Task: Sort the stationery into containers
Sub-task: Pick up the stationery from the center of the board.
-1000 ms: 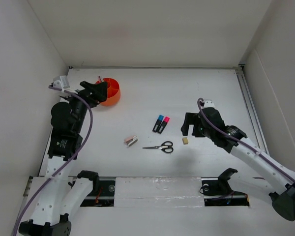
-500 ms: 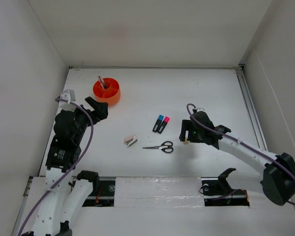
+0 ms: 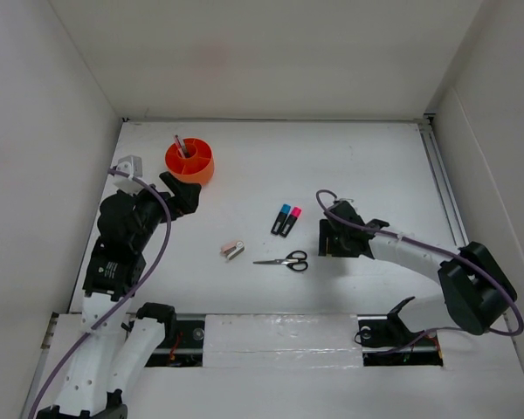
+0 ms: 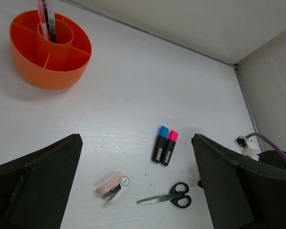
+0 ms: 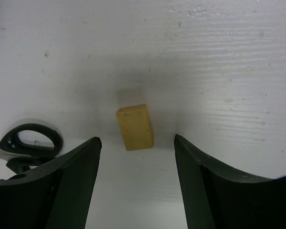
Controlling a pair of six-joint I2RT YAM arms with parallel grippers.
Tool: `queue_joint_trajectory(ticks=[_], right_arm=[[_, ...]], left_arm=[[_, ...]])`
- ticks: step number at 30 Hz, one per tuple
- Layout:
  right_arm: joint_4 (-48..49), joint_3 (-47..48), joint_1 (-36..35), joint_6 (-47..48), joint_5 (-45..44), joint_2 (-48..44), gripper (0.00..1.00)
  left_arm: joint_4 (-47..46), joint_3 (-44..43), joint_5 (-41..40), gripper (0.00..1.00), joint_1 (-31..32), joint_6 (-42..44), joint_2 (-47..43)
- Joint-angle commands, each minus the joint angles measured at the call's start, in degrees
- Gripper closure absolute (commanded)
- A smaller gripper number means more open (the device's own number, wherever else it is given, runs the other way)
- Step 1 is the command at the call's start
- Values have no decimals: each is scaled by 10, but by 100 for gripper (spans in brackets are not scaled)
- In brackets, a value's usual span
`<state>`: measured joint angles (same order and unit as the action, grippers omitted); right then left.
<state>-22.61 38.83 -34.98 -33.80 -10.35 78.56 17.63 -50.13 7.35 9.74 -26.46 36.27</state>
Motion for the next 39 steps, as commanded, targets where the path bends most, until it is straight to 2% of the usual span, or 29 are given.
queue_joint_trajectory(ticks=[1, 6, 17, 19, 24, 39], right_arm=[[27, 12, -10, -11, -10, 2, 31], [27, -1, -22, -21, -15, 8, 39], [2, 34, -47, -32, -41, 72, 43], [-3, 40, -47, -32, -41, 78, 48], [-14, 46, -63, -43, -52, 95, 50], [-53, 58, -97, -75, -57, 114, 45]], left_arm=[[-19, 3, 13, 0, 1, 9, 1], [-19, 3, 24, 0, 1, 14, 7], [-19, 3, 29, 0, 1, 14, 13], [-19, 3, 29, 0, 1, 14, 13], [-19, 3, 29, 0, 1, 14, 13], [-19, 3, 40, 0, 1, 19, 18]])
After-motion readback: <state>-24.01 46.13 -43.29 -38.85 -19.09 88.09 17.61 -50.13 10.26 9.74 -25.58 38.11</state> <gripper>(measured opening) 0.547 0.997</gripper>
